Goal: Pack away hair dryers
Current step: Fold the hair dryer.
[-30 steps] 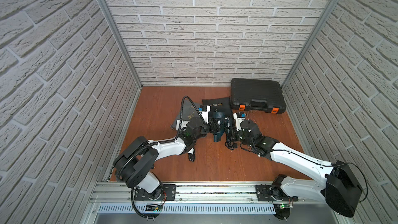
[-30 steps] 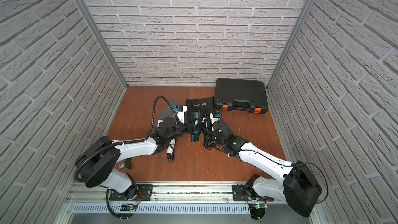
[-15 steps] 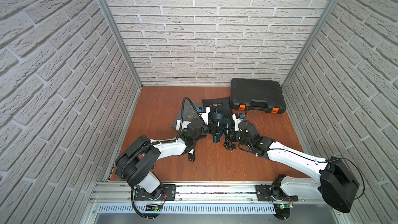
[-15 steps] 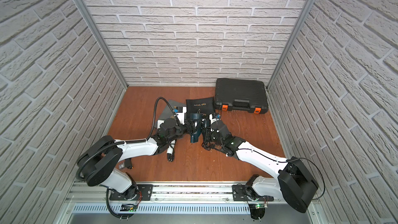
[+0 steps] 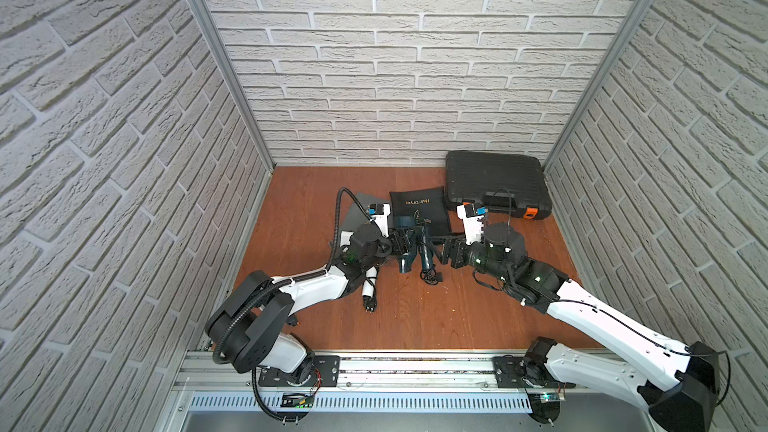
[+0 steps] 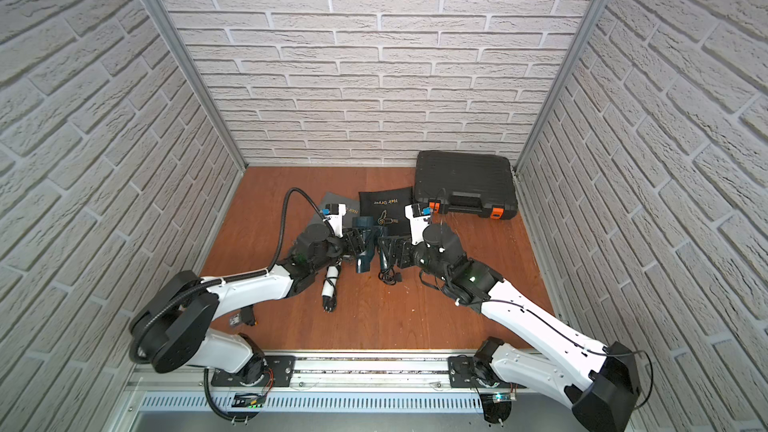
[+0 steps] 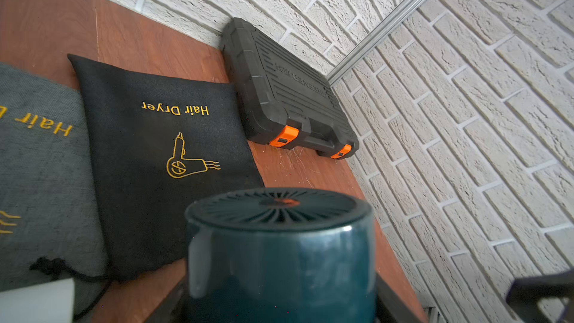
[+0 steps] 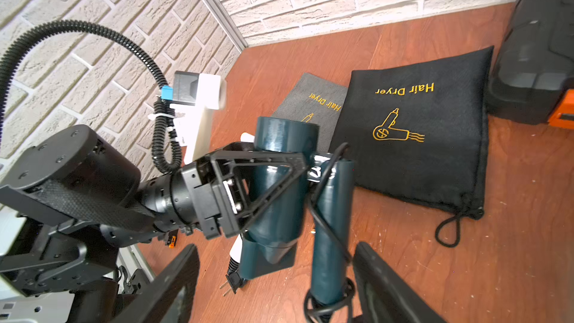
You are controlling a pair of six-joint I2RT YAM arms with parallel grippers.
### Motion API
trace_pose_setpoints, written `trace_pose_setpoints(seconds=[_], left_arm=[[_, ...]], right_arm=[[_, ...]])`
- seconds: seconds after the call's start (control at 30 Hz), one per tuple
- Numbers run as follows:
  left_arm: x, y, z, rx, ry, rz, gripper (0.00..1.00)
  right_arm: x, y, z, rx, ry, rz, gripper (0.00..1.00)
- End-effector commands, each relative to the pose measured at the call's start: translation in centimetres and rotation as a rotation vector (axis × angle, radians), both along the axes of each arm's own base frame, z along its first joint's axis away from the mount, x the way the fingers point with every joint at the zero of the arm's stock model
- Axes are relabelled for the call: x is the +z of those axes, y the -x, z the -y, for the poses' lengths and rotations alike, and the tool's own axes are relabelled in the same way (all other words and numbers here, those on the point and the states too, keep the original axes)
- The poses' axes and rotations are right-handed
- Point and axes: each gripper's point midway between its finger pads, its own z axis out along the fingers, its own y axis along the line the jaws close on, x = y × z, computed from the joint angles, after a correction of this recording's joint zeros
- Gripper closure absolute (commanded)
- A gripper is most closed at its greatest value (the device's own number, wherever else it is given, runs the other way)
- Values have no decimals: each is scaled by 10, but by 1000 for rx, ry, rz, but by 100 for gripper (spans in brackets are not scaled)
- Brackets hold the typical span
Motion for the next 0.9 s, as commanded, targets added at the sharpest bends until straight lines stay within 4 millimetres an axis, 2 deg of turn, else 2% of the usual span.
trace_pose_setpoints(seconds=[0.0, 0.13, 0.23, 0.37, 0.57, 0.77, 0.87], left_arm=[[60, 5, 11, -74, 84, 134, 100], [72, 13, 16, -129, 117, 157, 100], [73, 18, 18, -160, 130, 162, 100], [75, 23, 20, -187, 145, 173, 100], [85, 28, 25, -227, 193, 198, 100], [91, 29, 27, -243, 227, 214, 100], [92, 29, 28, -243, 231, 220, 100]], right_arm=[[-24, 7, 2, 81, 45, -42, 21], [-30, 3, 9, 125, 14, -46, 21], [-35, 2, 12, 164, -14, -47, 22], [-36, 6, 3, 243, -65, -45, 24], [-49, 5, -13, 319, -121, -88, 28], [-53, 2, -21, 345, -155, -102, 38], [-47, 1, -23, 352, -182, -97, 52]])
